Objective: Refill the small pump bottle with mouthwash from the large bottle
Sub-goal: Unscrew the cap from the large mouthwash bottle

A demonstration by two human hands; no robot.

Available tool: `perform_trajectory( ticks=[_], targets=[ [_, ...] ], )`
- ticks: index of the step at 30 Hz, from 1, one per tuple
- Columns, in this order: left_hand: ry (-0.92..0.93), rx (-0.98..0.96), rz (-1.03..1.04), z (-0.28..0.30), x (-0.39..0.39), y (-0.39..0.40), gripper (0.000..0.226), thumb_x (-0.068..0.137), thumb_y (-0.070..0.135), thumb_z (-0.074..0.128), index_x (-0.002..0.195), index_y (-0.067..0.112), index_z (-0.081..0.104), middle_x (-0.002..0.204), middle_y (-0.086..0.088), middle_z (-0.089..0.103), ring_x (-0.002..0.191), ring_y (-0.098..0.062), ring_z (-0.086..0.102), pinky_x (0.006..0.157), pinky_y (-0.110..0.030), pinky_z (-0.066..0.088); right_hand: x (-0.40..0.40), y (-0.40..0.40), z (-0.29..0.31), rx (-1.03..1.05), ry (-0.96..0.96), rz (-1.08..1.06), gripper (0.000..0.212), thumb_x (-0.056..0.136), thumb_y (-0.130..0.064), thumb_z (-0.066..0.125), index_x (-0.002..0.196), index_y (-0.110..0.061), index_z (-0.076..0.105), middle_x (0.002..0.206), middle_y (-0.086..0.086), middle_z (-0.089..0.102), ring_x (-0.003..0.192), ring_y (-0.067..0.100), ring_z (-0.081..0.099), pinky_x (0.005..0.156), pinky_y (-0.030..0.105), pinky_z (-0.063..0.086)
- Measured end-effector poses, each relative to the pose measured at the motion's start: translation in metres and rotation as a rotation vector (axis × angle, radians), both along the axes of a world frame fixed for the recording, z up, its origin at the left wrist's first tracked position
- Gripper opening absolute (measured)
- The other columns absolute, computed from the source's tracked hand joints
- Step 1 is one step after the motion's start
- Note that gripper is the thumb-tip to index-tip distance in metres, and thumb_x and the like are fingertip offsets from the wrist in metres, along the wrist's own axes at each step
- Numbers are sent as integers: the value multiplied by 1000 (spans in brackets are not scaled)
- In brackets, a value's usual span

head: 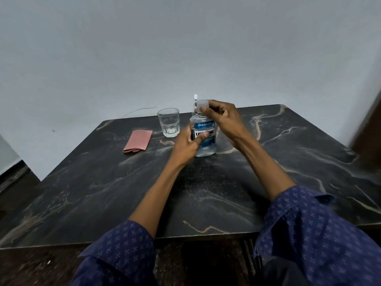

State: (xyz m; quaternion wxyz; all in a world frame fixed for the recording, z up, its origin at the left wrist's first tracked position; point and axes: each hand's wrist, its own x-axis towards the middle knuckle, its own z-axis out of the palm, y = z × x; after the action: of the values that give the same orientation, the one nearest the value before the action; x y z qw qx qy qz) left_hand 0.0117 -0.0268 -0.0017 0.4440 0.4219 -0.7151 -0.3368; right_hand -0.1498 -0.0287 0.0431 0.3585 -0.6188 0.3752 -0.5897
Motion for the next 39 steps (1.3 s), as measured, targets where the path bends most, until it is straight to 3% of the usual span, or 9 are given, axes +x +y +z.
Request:
perform_trajectory(
  ticks=[3,8,14,19,24,27,30,33,39],
  targets=[
    [-4,-19,37,1,-4,4,41,103,32,68,138,13,58,126,0,71,119,-18,67,107,-41,55,5,1,1,-9,12,3,27,101,-29,71,125,-18,74,116,3,80,112,17,75,97,29,60],
    [-58,-35,132,3,-16,8,53,103,31,68,148,8,53,144,-10,65,134,-25,61,114,-48,50,20,0,3,-91,-61,-269,41,83,-34,90,113,-9,78,103,4,81,99,23,77,87,32,64],
    [-20,9,72,6,-14,11,47,104,30,66,145,11,53,142,-10,65,132,-26,61,114,-53,49,7,-3,4,-106,0,-176,31,89,-28,85,112,-8,80,104,2,82,99,16,79,89,27,63],
    [8,29,40,7,-12,12,46,104,28,67,144,12,52,140,-12,66,129,-27,64,112,-52,51,0,-5,5,-79,-31,-60,21,90,-27,83,108,-17,82,106,3,82,102,18,79,85,24,61],
    [-21,76,-65,6,-9,12,31,105,27,65,133,15,59,124,-5,74,113,-15,72,108,-47,55,-8,-2,2,12,-147,150,49,88,-43,72,123,-9,76,116,18,78,110,30,76,97,39,61],
    [-43,44,-45,8,-15,15,45,105,34,63,145,15,53,137,-6,69,125,-19,66,112,-47,52,-9,-3,1,37,-160,195,49,96,-42,66,131,-9,72,124,18,76,115,29,73,104,43,58],
    [-34,47,-29,8,-16,15,48,106,34,62,148,17,49,143,-7,65,131,-22,62,115,-49,48,-9,-4,2,43,-99,171,35,105,-33,64,132,-11,72,126,12,76,121,27,72,104,40,58],
    [-33,54,-29,7,-13,14,48,106,34,63,148,17,48,142,-3,64,130,-18,61,115,-46,49,-4,-3,2,-1,-45,59,32,96,-32,77,123,-15,77,119,3,79,111,16,75,91,26,60],
    [-17,44,-22,5,-14,11,45,105,37,65,144,22,49,145,-4,64,128,-15,61,110,-39,50,-7,-3,4,-53,-104,1,38,94,-20,80,130,-11,70,103,4,78,105,19,76,93,31,61]
  ],
)
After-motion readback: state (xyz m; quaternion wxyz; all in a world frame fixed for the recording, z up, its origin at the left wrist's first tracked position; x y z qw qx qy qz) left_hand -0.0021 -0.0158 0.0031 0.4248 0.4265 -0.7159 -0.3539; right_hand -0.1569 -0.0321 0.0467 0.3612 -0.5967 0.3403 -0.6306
